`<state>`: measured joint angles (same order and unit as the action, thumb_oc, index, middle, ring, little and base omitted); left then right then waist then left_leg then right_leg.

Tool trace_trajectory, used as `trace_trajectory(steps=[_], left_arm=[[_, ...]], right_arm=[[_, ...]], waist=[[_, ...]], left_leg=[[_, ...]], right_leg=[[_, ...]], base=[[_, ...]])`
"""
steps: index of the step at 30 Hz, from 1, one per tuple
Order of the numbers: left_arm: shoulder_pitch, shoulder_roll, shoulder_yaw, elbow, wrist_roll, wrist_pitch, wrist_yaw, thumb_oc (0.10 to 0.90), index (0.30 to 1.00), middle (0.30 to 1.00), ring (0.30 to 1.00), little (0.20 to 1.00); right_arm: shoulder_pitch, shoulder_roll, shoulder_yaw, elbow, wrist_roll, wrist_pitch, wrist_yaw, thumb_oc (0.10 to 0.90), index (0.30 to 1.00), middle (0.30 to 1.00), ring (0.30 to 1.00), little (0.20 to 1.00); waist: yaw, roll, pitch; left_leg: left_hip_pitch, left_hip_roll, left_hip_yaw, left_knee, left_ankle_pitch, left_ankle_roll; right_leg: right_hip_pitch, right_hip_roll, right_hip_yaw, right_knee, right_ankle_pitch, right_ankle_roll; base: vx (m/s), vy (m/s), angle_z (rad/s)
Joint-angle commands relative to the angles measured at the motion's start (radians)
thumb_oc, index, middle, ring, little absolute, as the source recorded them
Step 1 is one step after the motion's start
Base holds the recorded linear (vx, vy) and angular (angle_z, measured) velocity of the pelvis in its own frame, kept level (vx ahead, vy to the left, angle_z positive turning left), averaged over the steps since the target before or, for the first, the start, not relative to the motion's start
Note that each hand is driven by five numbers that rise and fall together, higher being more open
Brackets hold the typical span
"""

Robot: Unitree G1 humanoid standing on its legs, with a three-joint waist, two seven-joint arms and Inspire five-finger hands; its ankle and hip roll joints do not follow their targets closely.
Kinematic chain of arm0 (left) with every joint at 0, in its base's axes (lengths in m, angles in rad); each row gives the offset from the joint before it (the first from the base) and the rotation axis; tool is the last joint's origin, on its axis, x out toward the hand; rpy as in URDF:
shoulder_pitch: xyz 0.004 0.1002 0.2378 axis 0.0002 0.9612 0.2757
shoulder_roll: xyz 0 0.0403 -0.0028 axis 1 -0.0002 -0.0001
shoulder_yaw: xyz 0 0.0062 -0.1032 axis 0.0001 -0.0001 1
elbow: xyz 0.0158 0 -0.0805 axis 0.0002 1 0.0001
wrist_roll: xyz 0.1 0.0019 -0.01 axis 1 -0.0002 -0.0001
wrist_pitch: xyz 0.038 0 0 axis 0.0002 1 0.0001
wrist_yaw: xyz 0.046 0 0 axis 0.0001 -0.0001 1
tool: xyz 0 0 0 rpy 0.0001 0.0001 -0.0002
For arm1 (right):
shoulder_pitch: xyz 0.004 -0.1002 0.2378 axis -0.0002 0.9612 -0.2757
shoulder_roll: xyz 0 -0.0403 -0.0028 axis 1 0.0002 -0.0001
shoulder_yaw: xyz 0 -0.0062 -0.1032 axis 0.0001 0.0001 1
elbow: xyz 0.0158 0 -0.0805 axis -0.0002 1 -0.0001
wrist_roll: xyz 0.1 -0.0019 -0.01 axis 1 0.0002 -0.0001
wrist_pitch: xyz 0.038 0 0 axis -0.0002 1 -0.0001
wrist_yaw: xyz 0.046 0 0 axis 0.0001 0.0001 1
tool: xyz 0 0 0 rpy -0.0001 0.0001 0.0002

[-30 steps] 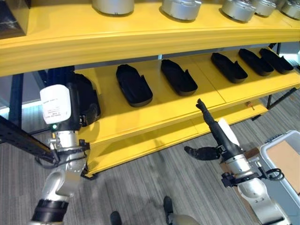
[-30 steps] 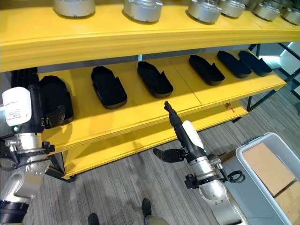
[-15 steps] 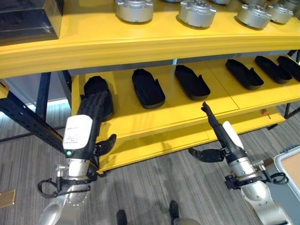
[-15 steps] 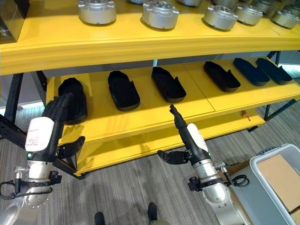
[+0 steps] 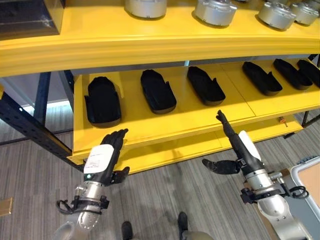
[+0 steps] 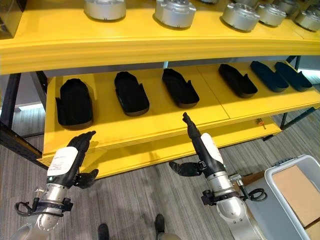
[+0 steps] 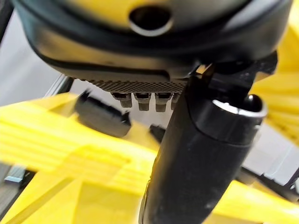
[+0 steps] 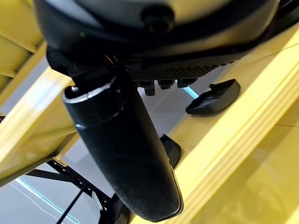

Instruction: Move parts from the plastic box to the shelf.

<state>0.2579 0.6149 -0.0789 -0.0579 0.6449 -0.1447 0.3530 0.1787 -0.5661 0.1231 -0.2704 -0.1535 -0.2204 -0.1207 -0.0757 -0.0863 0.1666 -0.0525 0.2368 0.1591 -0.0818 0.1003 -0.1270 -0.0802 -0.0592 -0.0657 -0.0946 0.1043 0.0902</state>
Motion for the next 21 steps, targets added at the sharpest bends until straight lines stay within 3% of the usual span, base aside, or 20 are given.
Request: trace_trajectory(steps=[1, 21], left_arm=[[-0.104, 0.049, 0.054, -0.053, 0.05, 0.005, 0.048, 0.9, 1.0, 1.0, 1.0, 1.0], [-0.214, 0.008, 0.076, 0.111, 0.129, 0.128, 0.099, 0.9, 1.0, 1.0, 1.0, 1.0]], right_arm=[[-0.089, -0.006, -0.084, -0.086, 0.039, -0.074, -0.067, 0.9, 1.0, 1.0, 1.0, 1.0], [-0.103, 0.0, -0.079, -0.066, 0.037, -0.054, -0.066, 0.9, 1.0, 1.0, 1.0, 1.0]], waist=[[0.002, -0.036, 0.001], [-0.008, -0.049, 0.015]], left_leg=[[0.095, 0.057, 0.006, -0.005, -0.043, -0.021], [0.077, 0.061, 0.022, -0.005, -0.032, -0.028]], right_leg=[[0.091, -0.022, -0.011, 0.007, -0.065, 0.038], [0.061, -0.018, -0.005, 0.007, -0.056, 0.037]], base=[[0.0, 0.0, 0.0], [0.0, 0.001, -0.01]])
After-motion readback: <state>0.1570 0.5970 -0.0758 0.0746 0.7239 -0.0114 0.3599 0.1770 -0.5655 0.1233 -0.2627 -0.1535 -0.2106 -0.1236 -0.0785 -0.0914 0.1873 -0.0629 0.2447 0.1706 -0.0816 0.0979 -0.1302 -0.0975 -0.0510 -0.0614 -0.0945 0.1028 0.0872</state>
